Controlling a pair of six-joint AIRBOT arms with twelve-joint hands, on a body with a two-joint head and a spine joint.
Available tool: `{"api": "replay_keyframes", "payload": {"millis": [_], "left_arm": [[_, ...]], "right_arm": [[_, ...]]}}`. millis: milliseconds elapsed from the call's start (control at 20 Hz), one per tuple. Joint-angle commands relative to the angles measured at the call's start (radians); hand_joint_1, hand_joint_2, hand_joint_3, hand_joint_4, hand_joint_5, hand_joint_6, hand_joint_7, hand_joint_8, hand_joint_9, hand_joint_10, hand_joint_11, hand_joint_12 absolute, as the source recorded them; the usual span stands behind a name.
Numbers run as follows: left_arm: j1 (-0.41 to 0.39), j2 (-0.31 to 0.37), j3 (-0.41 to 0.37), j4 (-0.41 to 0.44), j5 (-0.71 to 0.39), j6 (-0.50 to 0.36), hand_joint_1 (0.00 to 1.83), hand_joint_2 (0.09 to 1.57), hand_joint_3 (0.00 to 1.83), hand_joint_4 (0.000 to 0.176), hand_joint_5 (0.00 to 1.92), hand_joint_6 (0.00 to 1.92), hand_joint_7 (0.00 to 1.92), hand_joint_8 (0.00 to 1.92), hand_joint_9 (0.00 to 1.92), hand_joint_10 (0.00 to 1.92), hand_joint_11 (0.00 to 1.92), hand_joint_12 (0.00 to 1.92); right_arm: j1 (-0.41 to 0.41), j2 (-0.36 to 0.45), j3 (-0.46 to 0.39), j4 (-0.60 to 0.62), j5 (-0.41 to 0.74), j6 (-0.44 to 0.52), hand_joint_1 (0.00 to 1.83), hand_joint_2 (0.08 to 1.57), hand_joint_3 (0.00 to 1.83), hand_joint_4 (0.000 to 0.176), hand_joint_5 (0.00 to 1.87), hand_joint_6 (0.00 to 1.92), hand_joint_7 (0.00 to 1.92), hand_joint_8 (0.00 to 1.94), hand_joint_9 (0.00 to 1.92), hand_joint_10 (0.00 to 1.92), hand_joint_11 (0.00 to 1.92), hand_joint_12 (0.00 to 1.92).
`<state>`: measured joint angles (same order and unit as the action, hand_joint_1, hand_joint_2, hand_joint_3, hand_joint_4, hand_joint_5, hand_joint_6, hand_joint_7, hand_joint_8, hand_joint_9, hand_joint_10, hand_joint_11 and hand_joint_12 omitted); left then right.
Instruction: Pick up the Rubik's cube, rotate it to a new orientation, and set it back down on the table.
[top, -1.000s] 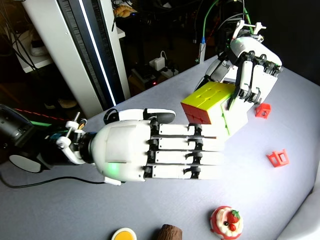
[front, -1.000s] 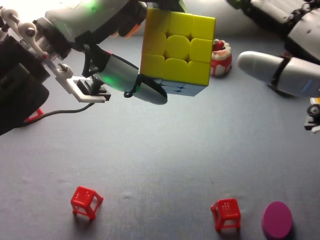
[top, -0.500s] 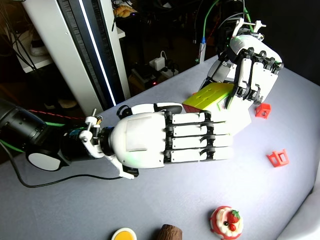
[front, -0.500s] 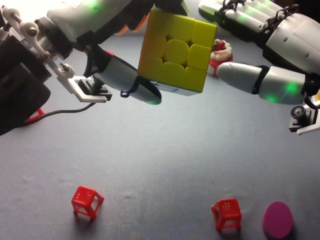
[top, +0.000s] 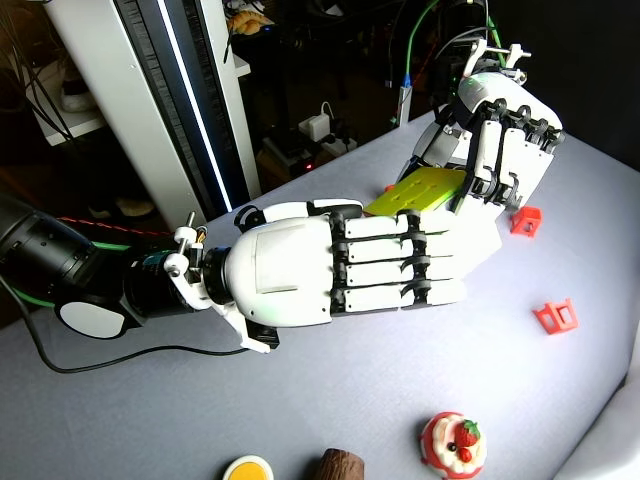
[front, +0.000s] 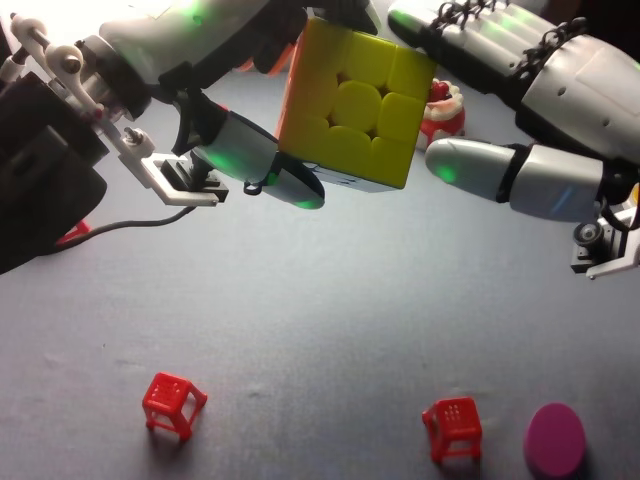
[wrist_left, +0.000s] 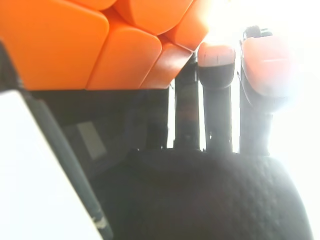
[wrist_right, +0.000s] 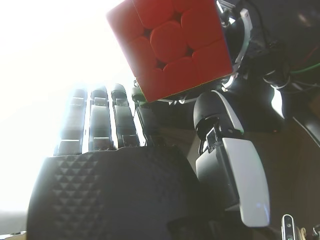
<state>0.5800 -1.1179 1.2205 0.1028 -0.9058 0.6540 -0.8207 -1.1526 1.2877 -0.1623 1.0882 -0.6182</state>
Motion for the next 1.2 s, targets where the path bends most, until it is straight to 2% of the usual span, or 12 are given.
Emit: {"api": "replay_keyframes", "payload": {"millis": [0,150,250,400,500,550,700,750,850,950,1050,1150], "left_arm": [[-0.011,0.003,0.002,-0.034,-0.161,-0.011,1.43,0.45,1.64,0.0,0.97,1.74,1.06,1.82,1.12,1.92,1.4,1.92],[-0.008,0.004,0.003,-0.042,-0.164,-0.009,1.42,0.48,1.56,0.0,0.93,1.67,1.02,1.83,1.08,1.92,1.38,1.92],[-0.005,0.005,0.003,-0.046,-0.166,-0.008,1.41,0.51,1.52,0.0,0.9,1.71,0.99,1.86,1.05,1.92,1.33,1.92],[-0.002,0.006,0.003,-0.051,-0.169,-0.007,1.38,0.68,1.19,0.0,0.81,1.46,0.83,1.84,0.9,1.92,1.25,1.92],[-0.001,0.006,0.004,-0.055,-0.17,-0.006,1.4,0.57,1.42,0.0,0.86,1.66,0.93,1.85,1.0,1.92,1.31,1.92],[0.0,0.006,0.004,-0.057,-0.171,-0.006,1.24,0.59,1.46,0.0,0.88,1.77,0.98,1.91,1.18,1.92,1.36,1.92],[0.001,0.007,0.003,-0.059,-0.177,-0.006,1.37,0.55,1.46,0.0,0.9,1.66,0.96,1.86,1.07,1.92,1.38,1.92],[0.001,0.007,0.002,-0.059,-0.178,-0.006,1.25,0.57,1.49,0.0,0.9,1.74,1.01,1.91,1.25,1.92,1.43,1.92],[0.002,0.006,0.001,-0.057,-0.179,-0.006,1.41,0.51,1.53,0.0,0.89,1.72,1.0,1.85,1.08,1.92,1.44,1.92],[0.001,0.005,-0.001,-0.051,-0.179,-0.006,1.4,0.54,1.48,0.0,0.86,1.7,0.96,1.88,1.03,1.92,1.35,1.92],[0.002,0.005,-0.005,-0.042,-0.18,-0.006,1.4,0.58,1.39,0.0,0.81,1.65,0.94,1.82,1.02,1.92,1.34,1.92],[0.003,0.004,-0.006,-0.038,-0.179,-0.006,1.41,0.51,1.46,0.0,0.93,1.54,1.0,1.76,1.04,1.92,1.36,1.92]], "right_arm": [[0.015,0.005,-0.006,0.011,0.119,0.005,0.09,1.36,0.0,0.0,0.0,0.16,0.0,0.0,0.01,0.13,0.0,0.5],[0.008,0.035,-0.029,0.004,0.13,0.005,0.05,1.39,0.01,0.0,0.0,0.0,0.0,0.0,0.0,0.03,0.0,0.51],[-0.003,0.043,-0.042,0.004,0.138,0.005,0.08,1.39,0.0,0.0,0.0,0.0,0.0,0.0,0.0,0.0,0.0,0.28],[-0.009,0.051,-0.054,0.004,0.148,0.005,0.03,1.38,0.0,0.0,0.0,0.0,0.0,0.0,0.03,0.03,0.0,0.75],[-0.018,0.059,-0.064,0.004,0.159,0.005,0.07,1.37,0.0,0.0,0.01,0.0,0.09,0.04,0.12,0.14,0.0,1.38],[-0.022,0.06,-0.067,0.004,0.161,0.005,0.07,1.37,0.0,0.0,0.03,0.01,0.1,0.05,0.02,0.56,0.0,1.59],[-0.029,0.06,-0.07,0.005,0.163,0.005,0.09,1.36,0.0,0.0,0.05,0.01,0.09,0.05,0.0,0.56,0.0,1.57],[-0.029,0.06,-0.069,0.006,0.163,0.005,0.06,1.37,0.0,0.0,0.04,0.01,0.13,0.07,0.0,0.63,0.0,1.53],[-0.029,0.06,-0.066,0.01,0.163,0.005,0.06,1.37,0.0,0.0,0.02,0.0,0.17,0.12,0.0,0.81,0.0,1.61],[-0.03,0.06,-0.065,0.011,0.163,0.005,0.08,1.37,0.0,0.0,0.0,0.0,0.01,0.01,0.0,0.39,0.0,1.43],[-0.03,0.059,-0.059,0.018,0.166,0.005,0.05,1.39,0.0,0.0,0.04,0.02,0.0,0.0,0.0,0.03,0.0,0.65],[-0.03,0.056,-0.051,0.028,0.172,0.005,0.04,1.4,0.0,0.0,0.09,0.05,0.0,0.0,0.0,0.0,0.0,0.06]]}}
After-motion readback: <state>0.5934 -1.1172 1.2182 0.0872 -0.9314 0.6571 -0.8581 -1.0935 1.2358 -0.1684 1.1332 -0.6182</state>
